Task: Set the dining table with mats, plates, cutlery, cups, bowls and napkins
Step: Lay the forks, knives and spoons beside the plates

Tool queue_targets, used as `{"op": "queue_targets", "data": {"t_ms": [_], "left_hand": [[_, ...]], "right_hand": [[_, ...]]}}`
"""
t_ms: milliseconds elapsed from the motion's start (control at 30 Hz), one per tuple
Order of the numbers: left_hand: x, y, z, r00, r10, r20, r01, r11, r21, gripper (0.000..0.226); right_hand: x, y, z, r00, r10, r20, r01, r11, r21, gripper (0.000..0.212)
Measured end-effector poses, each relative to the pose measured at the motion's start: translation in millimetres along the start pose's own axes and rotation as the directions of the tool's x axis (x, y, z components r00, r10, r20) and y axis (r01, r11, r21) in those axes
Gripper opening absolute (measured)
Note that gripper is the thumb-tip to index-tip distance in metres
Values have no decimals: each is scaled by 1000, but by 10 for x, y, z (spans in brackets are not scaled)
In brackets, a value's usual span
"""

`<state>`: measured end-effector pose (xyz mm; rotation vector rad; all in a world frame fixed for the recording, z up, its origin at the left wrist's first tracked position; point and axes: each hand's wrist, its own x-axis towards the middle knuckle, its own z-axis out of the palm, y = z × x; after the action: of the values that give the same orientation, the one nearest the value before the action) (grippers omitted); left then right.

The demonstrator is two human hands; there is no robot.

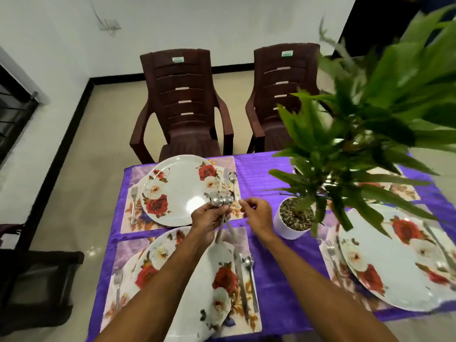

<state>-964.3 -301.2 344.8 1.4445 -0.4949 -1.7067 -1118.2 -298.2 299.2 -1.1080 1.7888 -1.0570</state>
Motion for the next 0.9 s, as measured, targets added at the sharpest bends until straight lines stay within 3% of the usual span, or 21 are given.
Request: {"op": "queue_targets", "data": {"t_ms": [100, 300, 400, 633, 800, 900], "left_hand": [[-268, -249, 188, 1000, 15, 10, -15, 999, 36, 30], [-844, -814, 639, 998, -20, 61, 19, 999, 26, 25], [-1076, -1006, 915, 991, -38, 130, 40, 999, -13, 16], [-1196, -1411, 1444, 957, -119, 264, 76, 983, 166, 13], [-1257, -1656, 1886, 925, -166, 343, 93, 971, 219, 17], [-1245, -1717, 2157, 916, -176, 361, 85, 963, 255, 17]], "right_hand": [[-283, 41, -306, 997, 16, 75, -24, 994, 111, 24], [-820, 212, -1055, 982, -17, 188, -12, 988, 155, 14], [-1020, 318, -1435, 984, 14, 176, -54, 973, 225, 18], [-1312, 529, -2191, 959, 234, 160, -282, 846, 452, 13], [-1351, 614, -2662, 947, 310, 84, -306, 791, 529, 25], [-1283, 647, -2953, 938, 344, 45, -308, 766, 564, 12]]}}
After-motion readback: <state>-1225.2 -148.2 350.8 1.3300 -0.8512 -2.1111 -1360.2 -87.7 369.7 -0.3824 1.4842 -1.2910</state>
